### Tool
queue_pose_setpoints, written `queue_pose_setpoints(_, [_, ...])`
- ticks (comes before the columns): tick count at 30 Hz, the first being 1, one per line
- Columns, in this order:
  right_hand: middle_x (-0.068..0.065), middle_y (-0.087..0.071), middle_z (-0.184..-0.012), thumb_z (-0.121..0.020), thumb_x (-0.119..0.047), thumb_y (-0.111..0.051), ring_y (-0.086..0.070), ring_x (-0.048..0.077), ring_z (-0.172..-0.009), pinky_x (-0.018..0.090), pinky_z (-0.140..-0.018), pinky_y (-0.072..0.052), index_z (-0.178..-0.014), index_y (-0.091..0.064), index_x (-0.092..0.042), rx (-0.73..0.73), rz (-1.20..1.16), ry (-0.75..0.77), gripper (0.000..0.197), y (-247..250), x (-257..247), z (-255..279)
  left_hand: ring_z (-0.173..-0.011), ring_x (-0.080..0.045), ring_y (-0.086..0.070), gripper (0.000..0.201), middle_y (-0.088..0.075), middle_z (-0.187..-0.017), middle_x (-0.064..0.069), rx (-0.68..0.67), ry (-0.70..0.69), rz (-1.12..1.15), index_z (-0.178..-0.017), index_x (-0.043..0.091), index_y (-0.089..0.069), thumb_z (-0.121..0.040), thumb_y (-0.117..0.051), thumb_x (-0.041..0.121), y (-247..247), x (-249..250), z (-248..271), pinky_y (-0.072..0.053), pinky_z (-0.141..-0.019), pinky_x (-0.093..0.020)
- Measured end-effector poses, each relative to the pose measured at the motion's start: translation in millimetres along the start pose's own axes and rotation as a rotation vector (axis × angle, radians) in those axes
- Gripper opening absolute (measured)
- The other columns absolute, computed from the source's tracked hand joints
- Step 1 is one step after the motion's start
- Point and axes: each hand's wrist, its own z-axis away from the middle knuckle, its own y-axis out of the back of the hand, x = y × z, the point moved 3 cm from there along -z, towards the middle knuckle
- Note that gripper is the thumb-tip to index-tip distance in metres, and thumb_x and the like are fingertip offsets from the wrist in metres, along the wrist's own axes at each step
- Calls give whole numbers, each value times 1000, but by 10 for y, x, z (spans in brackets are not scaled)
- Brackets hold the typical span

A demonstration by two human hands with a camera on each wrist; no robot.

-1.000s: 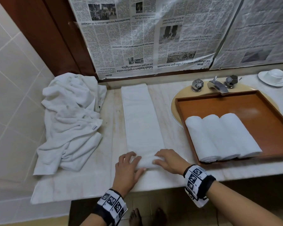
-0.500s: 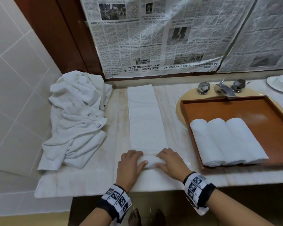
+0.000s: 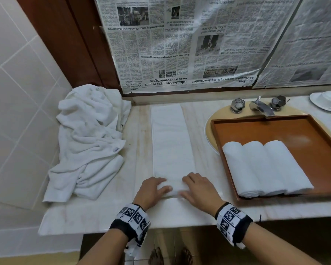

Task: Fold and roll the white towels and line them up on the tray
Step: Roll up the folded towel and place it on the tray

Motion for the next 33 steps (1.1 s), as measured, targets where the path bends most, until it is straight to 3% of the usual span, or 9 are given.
queue_pose_setpoints(6, [2, -55, -119, -93, -48, -61, -50, 22, -111, 35, -92, -41, -126, -60, -18, -195, -231, -103, 45, -85, 136, -103, -126, -20, -35, 54, -40, -137, 6, 77, -77, -358, -130, 28, -60, -91, -53, 63, -7, 57, 59, -42, -98, -39])
queue_pose_setpoints(11, [-2, -63, -111, -87, -58, -66, -55, 16, -105, 31, -93, -42, -113, -68, -17, -354, -539, -228, 48, 0, 216, -208, -128, -22, -42, 57, -50, -141, 6, 76, -81, -451, -147, 41, -35, -97, -38, 66, -16, 67, 167, -35, -100, -41])
queue_pose_setpoints(15, [-2, -67, -110, -95, -49, -59, -59, 16, -103, 32, -92, -44, -111, -67, -18, -310, -597, -247, 36, 25, 191, -150, -118, -22, -47, 67, -55, -123, 4, -22, -46, -339, -133, 35, -55, -85, -39, 80, 11, -37, 123, -41, -96, -39])
queue_pose_setpoints(19, [0, -60, -100, -94, -26, -57, -58, 25, -88, 37, -69, -43, -105, -61, -20, -9, -64, -37, 13, 8, -49, -51, -100, -17, -56, 84, -57, -103, 5, -19, 17, -94, -111, 29, -65, -63, -36, 92, 14, -95, 10, -46, -91, -36])
queue_pose_setpoints(21, [-1, -60, -95, -88, -36, -55, -58, 24, -84, 35, -65, -46, -101, -60, -21, 0, 19, -28, 20, -38, -151, 43, -96, -15, -58, 81, -60, -100, 6, 7, 36, -51, -106, 30, -64, -63, -37, 92, 13, -101, -10, -48, -89, -36])
queue_pose_setpoints(23, [-1, -60, -102, -84, -52, -52, -58, 21, -89, 34, -69, -51, -112, -57, -21, -22, -6, -31, 42, -122, -172, 114, -99, -15, -58, 73, -61, -101, 6, 29, 55, -26, -106, 32, -63, -68, -40, 89, -4, -106, 12, -48, -91, -39])
queue_pose_setpoints(26, [2, -59, -112, -89, -49, -51, -59, 24, -99, 35, -78, -50, -123, -55, -17, -80, -75, -29, 47, -123, -115, 102, -113, -19, -50, 53, -57, -118, 7, 108, -4, -231, -120, 35, -58, -89, -42, 74, -52, -50, 86, -43, -92, -38])
queue_pose_setpoints(30, [2, -51, -133, -97, -45, -57, -42, 22, -124, 35, -103, -36, -138, -50, -16, -241, -360, -160, 51, -42, -37, -22, -120, -18, -43, 70, -51, -130, 10, 197, -247, -316, -129, 35, -56, -84, -32, 83, -160, -24, 226, -41, -89, -37])
queue_pose_setpoints(33, [4, -46, -133, -92, -49, -63, -35, 22, -127, 38, -109, -32, -134, -53, -16, -402, -465, -239, 55, 6, 35, -70, -118, -18, -48, 68, -53, -130, 10, 156, -215, -308, -132, 37, -55, -85, -33, 82, -182, -64, 242, -40, -92, -37])
